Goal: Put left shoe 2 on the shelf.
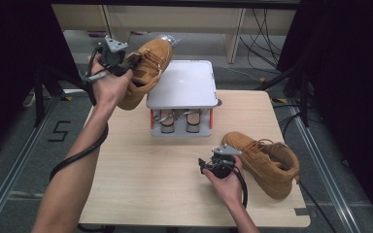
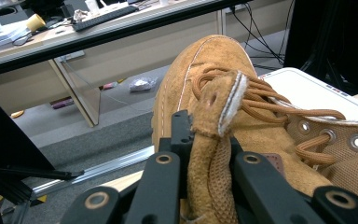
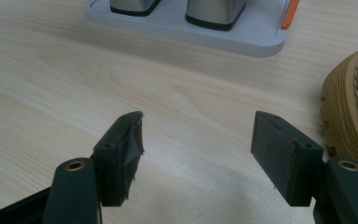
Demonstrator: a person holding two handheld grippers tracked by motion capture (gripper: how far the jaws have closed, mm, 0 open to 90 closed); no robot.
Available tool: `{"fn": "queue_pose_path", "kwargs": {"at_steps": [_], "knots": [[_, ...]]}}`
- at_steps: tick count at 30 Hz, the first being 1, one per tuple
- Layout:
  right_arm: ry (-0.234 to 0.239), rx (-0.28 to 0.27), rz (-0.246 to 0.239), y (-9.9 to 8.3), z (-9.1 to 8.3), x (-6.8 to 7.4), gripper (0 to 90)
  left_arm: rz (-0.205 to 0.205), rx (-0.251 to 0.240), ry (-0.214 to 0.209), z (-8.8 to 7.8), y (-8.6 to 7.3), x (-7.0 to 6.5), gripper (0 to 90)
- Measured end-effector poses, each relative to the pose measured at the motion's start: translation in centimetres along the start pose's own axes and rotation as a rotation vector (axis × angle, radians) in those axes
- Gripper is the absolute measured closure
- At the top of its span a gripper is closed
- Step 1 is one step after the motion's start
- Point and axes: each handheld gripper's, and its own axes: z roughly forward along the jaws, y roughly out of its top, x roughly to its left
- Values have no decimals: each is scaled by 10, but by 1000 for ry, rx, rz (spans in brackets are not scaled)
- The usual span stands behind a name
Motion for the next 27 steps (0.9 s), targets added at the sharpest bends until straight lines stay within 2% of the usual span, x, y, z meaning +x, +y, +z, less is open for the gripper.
{"fn": "queue_pose_path", "kwargs": {"at_steps": [1,3,10,12,17,27], "knots": [[-1,4,12,0,0,0,348,-3,-1,0,1,1,-1,835],[-5,-3,-13,0,0,-2,348,-3,2,-5,2,3,-3,835],[-3,0,-5,0,0,-1,348,-10,13,-21,9,8,-10,835],[-2,12,18,-1,-1,0,348,-7,18,-22,11,10,-12,835],[4,0,-8,0,1,-2,348,-8,24,-27,16,12,-17,835],[0,-11,-7,-1,1,-2,348,-2,23,-43,19,19,-27,834]]}}
